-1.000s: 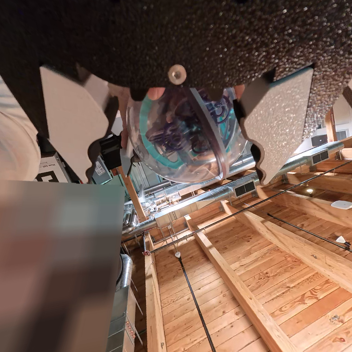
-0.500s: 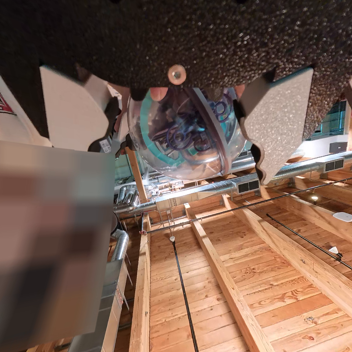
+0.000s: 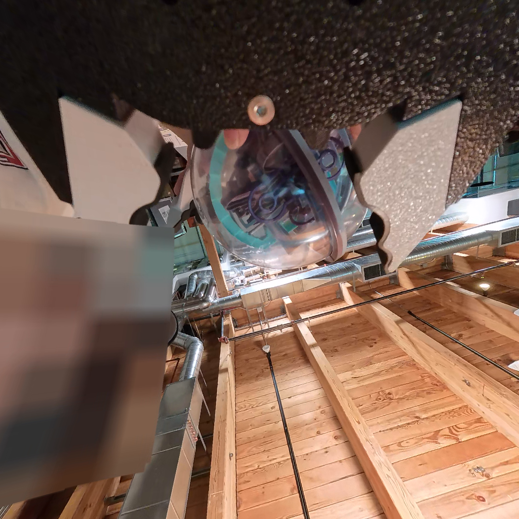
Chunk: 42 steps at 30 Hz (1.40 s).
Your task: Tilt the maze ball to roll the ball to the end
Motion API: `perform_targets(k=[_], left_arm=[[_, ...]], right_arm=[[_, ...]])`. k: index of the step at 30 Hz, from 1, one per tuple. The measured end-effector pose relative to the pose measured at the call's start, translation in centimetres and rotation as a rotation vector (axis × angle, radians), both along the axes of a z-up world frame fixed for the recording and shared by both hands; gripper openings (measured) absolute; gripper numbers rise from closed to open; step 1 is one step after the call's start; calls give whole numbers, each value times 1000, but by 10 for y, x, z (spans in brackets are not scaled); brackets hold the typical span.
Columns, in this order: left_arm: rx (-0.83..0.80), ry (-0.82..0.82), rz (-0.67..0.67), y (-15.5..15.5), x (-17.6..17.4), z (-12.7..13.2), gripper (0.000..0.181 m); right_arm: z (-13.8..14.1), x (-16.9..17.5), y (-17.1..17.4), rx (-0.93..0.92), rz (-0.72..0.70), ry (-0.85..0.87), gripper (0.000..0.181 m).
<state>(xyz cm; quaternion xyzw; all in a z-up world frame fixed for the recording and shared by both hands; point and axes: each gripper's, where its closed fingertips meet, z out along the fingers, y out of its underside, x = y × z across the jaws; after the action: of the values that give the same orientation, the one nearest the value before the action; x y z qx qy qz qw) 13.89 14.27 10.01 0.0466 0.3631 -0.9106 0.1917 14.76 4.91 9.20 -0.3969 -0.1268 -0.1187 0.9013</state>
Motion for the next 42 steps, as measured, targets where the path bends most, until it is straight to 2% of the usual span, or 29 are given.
perform_targets(k=[1,12,18,24,30,36,42], left_arm=[[1,0,-1,0,-1,0,157],[-5,-35,-7,1,-9,3,157],[61,-120,41,-16,-25,3,156],[92,-169,100,-27,-32,3,156],[78,-155,96,-26,-30,4,156],[8,-111,67,-10,-25,8,156],[20,-121,68,-12,-26,7,156]], right_arm=[[0,0,0,-1,-3,-2,142],[1,-3,1,15,-33,-31,138],[1,-1,-6,75,-35,-63,134],[4,-5,-18,123,25,-69,135],[2,-4,-16,97,16,-67,135],[0,-3,-10,68,18,-61,134],[-1,-1,-11,73,32,-50,133]])
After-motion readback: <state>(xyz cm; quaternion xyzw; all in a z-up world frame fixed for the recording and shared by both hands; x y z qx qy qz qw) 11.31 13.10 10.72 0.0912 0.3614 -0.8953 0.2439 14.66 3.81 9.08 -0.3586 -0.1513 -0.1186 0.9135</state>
